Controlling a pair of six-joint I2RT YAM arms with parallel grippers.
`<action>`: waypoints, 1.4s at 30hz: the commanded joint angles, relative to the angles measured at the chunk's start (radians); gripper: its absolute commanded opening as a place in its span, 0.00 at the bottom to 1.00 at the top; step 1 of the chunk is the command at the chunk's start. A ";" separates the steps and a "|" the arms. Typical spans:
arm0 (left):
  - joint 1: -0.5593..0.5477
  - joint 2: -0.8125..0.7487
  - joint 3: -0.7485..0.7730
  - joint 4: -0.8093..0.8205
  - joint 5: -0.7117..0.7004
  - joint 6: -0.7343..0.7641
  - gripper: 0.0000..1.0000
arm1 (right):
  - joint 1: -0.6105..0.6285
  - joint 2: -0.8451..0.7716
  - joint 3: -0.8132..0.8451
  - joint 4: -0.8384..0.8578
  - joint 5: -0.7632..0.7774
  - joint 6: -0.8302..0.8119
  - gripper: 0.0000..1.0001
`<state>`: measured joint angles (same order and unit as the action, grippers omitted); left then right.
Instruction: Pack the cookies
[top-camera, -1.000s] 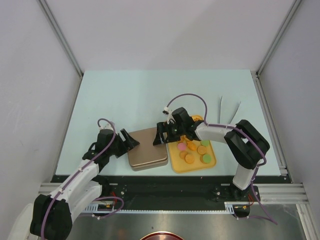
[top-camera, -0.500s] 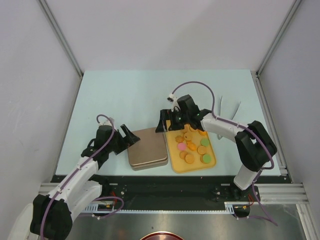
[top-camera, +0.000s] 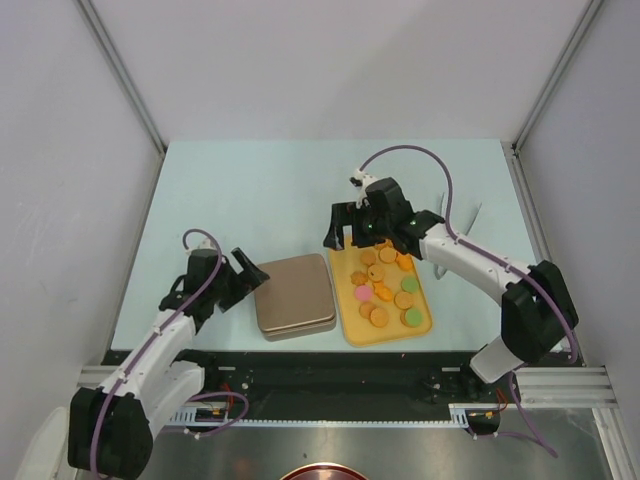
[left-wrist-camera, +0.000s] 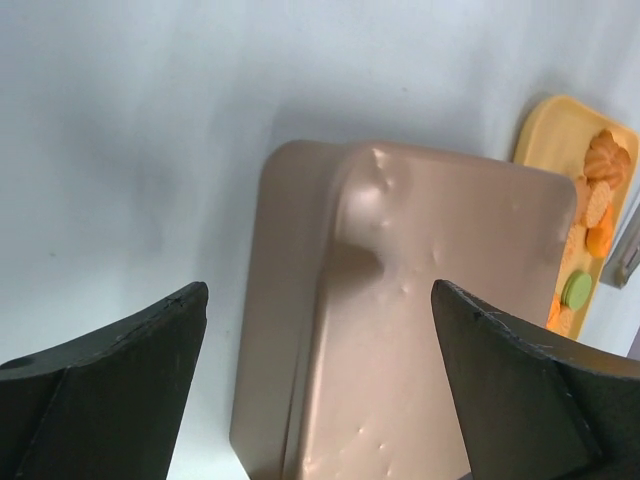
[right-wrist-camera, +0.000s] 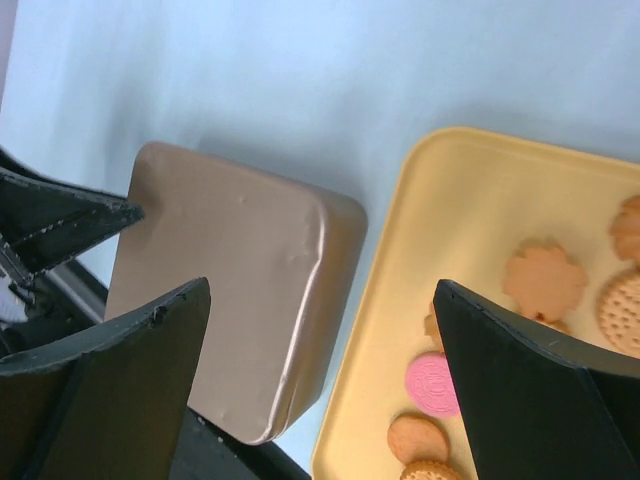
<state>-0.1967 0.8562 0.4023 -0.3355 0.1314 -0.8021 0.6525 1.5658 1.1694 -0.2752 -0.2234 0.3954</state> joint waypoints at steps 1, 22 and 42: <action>0.049 0.006 0.044 -0.017 -0.021 0.015 0.98 | -0.027 -0.067 0.010 -0.036 0.113 0.030 1.00; 0.194 0.280 0.380 -0.026 0.108 0.145 0.77 | 0.406 -0.374 -0.333 -0.029 0.449 -0.084 0.00; 0.100 0.698 0.618 0.006 0.252 0.302 0.18 | 0.671 -0.256 -0.432 0.109 0.453 0.022 0.00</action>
<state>-0.0769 1.5570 1.0023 -0.3603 0.3714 -0.5308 1.3006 1.3006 0.7597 -0.2405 0.2188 0.3805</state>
